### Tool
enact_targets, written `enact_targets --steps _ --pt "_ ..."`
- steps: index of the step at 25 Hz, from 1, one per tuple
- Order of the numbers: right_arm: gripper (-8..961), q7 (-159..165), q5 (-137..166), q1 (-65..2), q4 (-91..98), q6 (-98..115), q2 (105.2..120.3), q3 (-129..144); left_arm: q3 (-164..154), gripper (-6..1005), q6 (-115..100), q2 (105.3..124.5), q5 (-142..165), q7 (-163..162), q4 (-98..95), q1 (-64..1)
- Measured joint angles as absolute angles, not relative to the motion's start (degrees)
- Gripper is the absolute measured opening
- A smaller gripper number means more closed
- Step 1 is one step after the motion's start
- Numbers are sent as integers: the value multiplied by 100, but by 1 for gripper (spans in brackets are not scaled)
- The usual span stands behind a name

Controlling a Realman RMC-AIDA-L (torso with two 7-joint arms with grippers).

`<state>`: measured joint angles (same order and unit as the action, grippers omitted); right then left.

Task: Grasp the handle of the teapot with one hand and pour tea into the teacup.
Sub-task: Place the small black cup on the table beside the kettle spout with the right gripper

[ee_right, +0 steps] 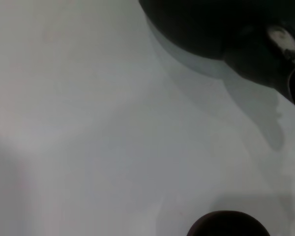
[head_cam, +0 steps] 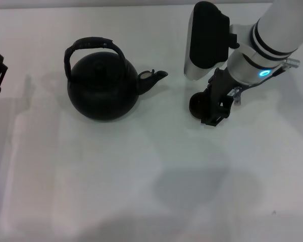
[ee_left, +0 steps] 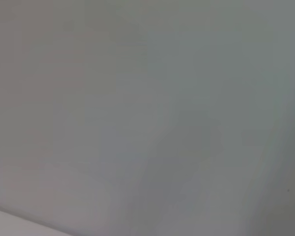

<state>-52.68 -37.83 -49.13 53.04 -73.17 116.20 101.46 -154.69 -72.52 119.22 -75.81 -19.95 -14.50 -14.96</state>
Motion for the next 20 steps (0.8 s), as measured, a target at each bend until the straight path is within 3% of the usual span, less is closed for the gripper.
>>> enact_targets --steps 4,14,20 --pt "709 -5271 -3786 -4893 5333 -7283 11620 10205 -15468 887 -7252 11917 -7583 -1995 -1450 -1503" --pt "832 -5275 -3879 -4895 5364 -7268 11619 10210 -15460 888 -7303 11918 -7600 -1995 -1423 -1503" --pt "840 -5289 -3992 -4871 5482 -7296 11598 10153 -15460 887 -7339 11918 -7603 -1995 -1413 -1503"
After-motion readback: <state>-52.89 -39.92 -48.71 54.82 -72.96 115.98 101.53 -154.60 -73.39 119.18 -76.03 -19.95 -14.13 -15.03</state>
